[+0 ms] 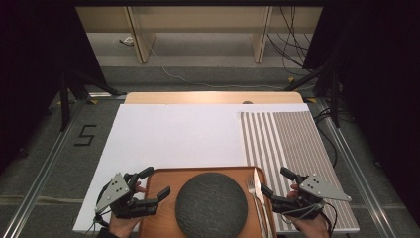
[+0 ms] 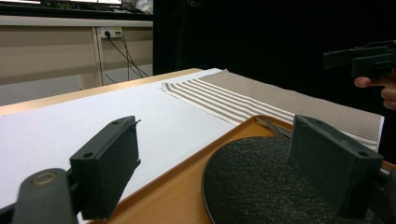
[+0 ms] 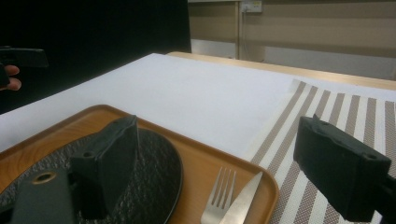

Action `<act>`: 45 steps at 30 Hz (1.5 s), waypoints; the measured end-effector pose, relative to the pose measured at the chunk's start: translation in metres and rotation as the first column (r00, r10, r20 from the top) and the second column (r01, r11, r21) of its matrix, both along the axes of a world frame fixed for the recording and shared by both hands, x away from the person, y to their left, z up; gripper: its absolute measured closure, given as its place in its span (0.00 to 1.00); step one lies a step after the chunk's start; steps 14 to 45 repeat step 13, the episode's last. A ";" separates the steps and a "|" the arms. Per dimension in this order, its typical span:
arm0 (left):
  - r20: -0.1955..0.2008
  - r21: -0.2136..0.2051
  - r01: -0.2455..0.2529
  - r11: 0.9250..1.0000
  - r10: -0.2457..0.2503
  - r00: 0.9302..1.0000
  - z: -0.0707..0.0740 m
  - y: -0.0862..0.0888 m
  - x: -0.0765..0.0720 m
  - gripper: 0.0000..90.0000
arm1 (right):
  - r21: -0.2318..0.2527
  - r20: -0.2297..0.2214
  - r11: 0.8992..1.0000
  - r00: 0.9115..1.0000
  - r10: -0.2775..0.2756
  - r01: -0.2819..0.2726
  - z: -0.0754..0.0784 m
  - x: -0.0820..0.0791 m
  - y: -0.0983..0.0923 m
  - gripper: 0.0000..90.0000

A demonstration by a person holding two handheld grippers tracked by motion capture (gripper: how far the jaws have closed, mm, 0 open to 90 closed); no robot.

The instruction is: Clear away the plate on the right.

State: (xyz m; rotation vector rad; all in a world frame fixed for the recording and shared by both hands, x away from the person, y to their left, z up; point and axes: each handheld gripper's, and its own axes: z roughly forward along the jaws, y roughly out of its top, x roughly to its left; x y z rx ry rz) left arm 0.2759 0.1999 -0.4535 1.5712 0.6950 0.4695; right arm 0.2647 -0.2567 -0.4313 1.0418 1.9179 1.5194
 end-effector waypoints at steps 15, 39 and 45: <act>-0.001 -0.002 -0.001 1.000 0.001 1.000 0.000 0.000 0.000 0.17 | 0.003 -0.005 1.000 1.000 0.000 0.000 0.000 0.001 0.000 0.17; -0.001 -0.002 -0.001 1.000 0.001 1.000 0.000 0.000 0.000 0.17 | 0.003 -0.005 1.000 1.000 0.000 0.000 0.000 0.001 0.000 0.17; -0.001 -0.002 -0.001 1.000 0.001 1.000 0.000 0.000 0.000 0.17 | 0.003 -0.005 1.000 1.000 0.000 0.000 0.000 0.001 0.000 0.17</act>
